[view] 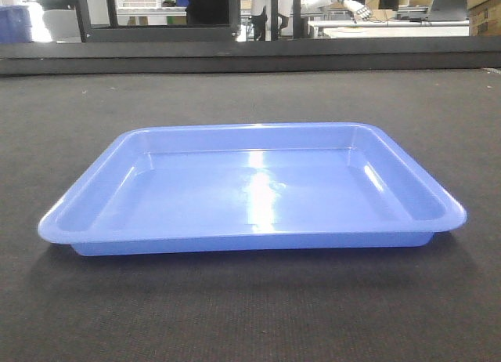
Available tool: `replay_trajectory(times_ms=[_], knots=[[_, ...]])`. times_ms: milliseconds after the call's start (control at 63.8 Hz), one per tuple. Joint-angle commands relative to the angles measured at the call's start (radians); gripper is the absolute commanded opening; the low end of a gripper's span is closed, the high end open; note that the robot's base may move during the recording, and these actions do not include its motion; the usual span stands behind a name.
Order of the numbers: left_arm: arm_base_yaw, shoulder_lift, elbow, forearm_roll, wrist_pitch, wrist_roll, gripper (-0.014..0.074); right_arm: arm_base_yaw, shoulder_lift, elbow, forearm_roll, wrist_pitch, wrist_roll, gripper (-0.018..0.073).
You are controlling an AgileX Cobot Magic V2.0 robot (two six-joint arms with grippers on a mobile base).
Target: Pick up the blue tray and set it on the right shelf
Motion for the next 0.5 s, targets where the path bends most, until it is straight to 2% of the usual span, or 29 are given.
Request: replay_trajectory(times_ms=[0, 486], knots=[[-0.008, -0.01, 0.03, -0.005, -0.087, -0.004, -0.0048, -0.008, -0.019, -0.023, -0.012, -0.093, -0.002, 0.0057], [-0.008, -0.01, 0.03, -0.005, -0.097, -0.004, -0.0048, -0.008, -0.019, -0.023, -0.012, -0.121, -0.002, 0.0057]])
